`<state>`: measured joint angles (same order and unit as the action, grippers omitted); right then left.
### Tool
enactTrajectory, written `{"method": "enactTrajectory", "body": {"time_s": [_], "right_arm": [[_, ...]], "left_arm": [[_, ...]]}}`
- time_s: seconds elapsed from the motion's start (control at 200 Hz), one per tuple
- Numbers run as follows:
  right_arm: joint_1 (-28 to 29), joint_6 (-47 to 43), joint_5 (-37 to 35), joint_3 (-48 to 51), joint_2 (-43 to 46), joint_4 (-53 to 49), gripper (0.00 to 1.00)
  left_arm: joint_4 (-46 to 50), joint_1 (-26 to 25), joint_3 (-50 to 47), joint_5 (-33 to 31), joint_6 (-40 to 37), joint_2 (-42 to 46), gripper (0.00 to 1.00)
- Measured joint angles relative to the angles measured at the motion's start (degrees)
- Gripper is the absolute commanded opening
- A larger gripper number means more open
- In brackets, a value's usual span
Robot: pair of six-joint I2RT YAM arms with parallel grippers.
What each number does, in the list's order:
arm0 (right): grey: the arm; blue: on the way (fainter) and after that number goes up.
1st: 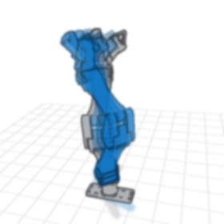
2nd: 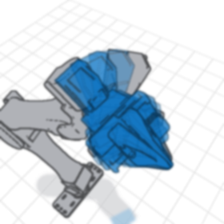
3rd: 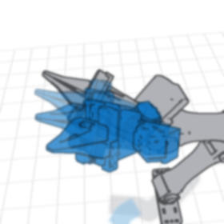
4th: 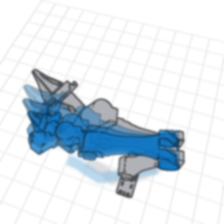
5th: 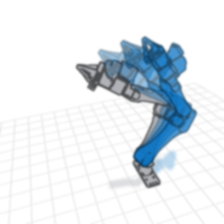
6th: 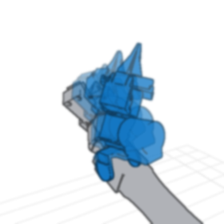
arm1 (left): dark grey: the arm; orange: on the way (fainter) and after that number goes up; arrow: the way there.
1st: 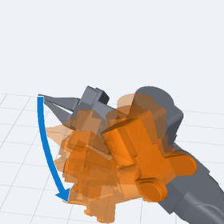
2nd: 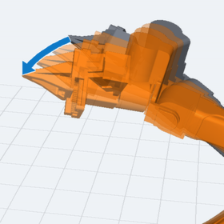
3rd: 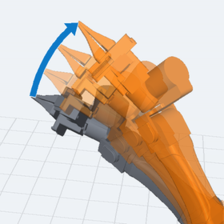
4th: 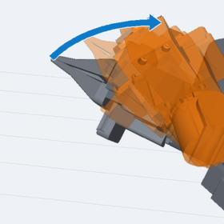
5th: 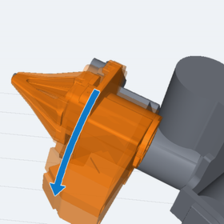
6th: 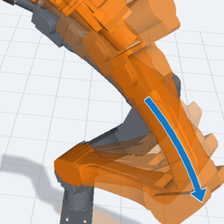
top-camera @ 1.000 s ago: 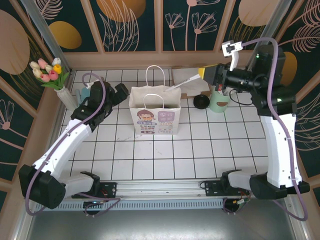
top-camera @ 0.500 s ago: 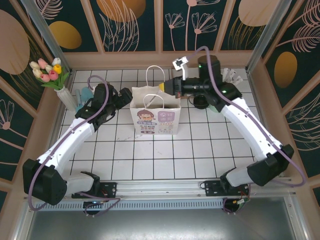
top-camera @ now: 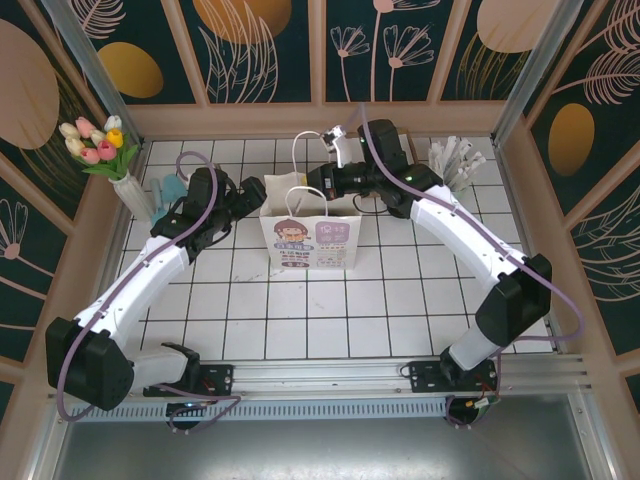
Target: Pack the takeout coffee
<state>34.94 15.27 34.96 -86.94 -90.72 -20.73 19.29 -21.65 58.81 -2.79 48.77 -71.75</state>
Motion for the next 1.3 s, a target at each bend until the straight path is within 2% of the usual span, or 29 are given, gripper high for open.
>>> {"method": "enactTrajectory", "body": {"time_s": [0.155,0.29,0.726,0.806,0.836,0.906,0.931,1.011,1.191,1.301], "right_arm": [[0.0,-1.9,-4.9,0.0,0.0,-2.3,0.18],[0.0,-3.8,-9.0,0.0,0.0,-6.4,0.26],[0.0,-7.1,-17.7,-2.6,4.3,-14.5,0.67],[0.0,-7.3,-19.8,-3.1,6.5,-14.4,0.78],[0.0,-7.2,-20.9,-3.2,7.3,-14.3,0.85],[-0.2,-6.2,-23.5,-3.3,9.1,-13.9,0.91],[-0.5,-5.3,-24.5,-3.3,9.7,-13.6,0.99],[-2.4,-2.9,-26.3,-3.3,10.8,-12.1,0.99],[-11.0,3.7,-28.6,0.1,13.0,-7.2,0.99],[-13.5,6.1,-31.3,2.4,13.3,-5.6,0.98]], "left_arm": [[0.0,0.0,0.0,-0.2,-0.3,0.5,0.98],[0.0,0.0,0.0,-1.1,-0.6,2.3,0.98],[0.0,0.0,0.0,-1.1,-4.0,4.1,0.99],[0.0,0.0,0.2,0.1,-5.0,4.7,0.98],[0.0,0.0,0.3,0.6,-5.4,5.0,0.98],[0.0,0.0,0.9,1.6,-6.1,5.7,0.98],[-0.1,0.0,1.1,2.0,-6.5,6.1,0.99],[-0.7,0.0,1.5,4.0,-7.2,7.5,0.98],[-3.5,0.0,1.6,9.1,-8.8,9.7,0.98],[-4.6,0.0,1.6,11.6,-9.6,9.8,0.98]]}}
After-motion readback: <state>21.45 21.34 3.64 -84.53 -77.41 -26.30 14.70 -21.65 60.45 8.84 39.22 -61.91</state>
